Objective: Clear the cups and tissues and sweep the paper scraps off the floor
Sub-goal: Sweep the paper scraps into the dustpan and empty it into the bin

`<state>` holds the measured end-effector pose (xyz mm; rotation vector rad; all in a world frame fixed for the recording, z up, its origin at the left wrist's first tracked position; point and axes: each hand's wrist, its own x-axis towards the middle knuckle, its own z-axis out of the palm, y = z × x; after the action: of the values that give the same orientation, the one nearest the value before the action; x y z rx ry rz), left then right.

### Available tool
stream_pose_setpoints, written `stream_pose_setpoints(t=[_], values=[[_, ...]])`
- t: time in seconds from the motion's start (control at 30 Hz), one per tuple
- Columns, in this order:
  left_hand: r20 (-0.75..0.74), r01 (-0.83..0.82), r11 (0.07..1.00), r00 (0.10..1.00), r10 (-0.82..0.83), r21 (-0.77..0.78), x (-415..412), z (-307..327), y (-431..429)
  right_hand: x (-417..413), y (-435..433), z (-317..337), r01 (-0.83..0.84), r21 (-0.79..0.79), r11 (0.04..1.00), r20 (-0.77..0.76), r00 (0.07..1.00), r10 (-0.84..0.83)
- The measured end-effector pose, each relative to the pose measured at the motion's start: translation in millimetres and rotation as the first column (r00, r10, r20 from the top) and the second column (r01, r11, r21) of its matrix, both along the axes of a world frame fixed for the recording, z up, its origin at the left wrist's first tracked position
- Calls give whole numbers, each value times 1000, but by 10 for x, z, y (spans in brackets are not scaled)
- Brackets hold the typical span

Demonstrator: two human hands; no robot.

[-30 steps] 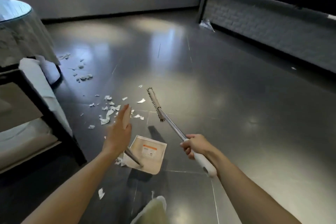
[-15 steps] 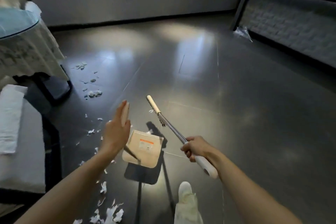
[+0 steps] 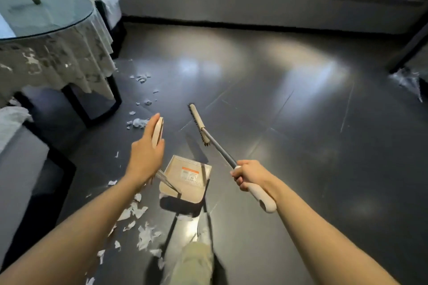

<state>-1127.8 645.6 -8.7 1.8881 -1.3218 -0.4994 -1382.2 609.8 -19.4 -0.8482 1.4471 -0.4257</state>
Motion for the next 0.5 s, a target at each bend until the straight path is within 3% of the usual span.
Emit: stream_pose_setpoints(t=[0.5], values=[[-26,-208,976,977,211,66,106,-41,-4061,117,-4719,-23,-266,-20,964,-25,964,266]])
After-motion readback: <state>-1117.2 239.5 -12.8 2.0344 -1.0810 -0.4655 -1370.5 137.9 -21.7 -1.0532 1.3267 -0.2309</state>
